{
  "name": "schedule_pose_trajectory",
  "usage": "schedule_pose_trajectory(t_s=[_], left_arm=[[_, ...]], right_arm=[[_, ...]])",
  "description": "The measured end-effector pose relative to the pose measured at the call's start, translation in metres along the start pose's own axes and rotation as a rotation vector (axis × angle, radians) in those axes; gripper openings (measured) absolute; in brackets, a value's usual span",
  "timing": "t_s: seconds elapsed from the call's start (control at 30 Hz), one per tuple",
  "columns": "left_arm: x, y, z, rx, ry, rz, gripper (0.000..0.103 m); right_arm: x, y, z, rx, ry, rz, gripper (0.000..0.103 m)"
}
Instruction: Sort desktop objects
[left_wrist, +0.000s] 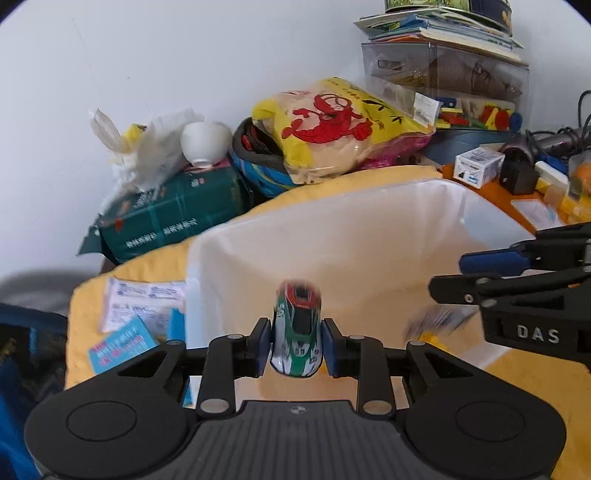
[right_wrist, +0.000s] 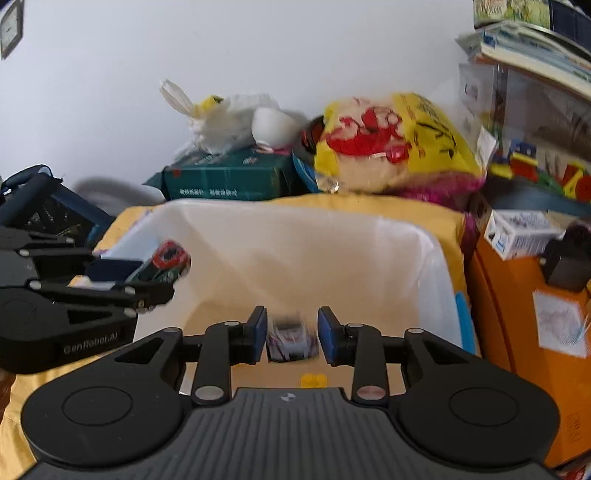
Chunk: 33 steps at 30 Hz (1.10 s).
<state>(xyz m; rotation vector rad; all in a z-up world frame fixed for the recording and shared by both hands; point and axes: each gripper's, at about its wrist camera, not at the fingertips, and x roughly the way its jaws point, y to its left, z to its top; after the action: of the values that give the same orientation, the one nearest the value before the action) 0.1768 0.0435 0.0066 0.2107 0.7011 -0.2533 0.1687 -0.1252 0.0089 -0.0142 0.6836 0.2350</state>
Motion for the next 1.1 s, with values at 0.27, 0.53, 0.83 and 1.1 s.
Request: schedule_pose_trajectory(t_s=[0.27, 0.53, 0.83, 1.1], left_arm=[[-0.053, -0.003, -0.001, -0.043, -0.127, -0.049, 0.049], [-0.106, -0.026, -0.041, -0.029, -0.152, -0.058, 0.057], [-0.103, -0.052, -0.124, -0.075, 0.072, -0.049, 0.069], [-0.092, -0.058, -0.170, -0.085, 0.193, -0.114, 0.057]], right_arm=[[-0.036, -0.002, 0.001, -0.006, -0.089, 0.022, 0.039], [-0.082, -0.005, -0.019, -0.054, -0.132, 0.082, 0.055], [-0.092, -0.008, -0.093, -0.068, 0.049, 0.121, 0.062], [-0.067, 0.000, -0.135, -0.093, 0.204, 0.111, 0.055]])
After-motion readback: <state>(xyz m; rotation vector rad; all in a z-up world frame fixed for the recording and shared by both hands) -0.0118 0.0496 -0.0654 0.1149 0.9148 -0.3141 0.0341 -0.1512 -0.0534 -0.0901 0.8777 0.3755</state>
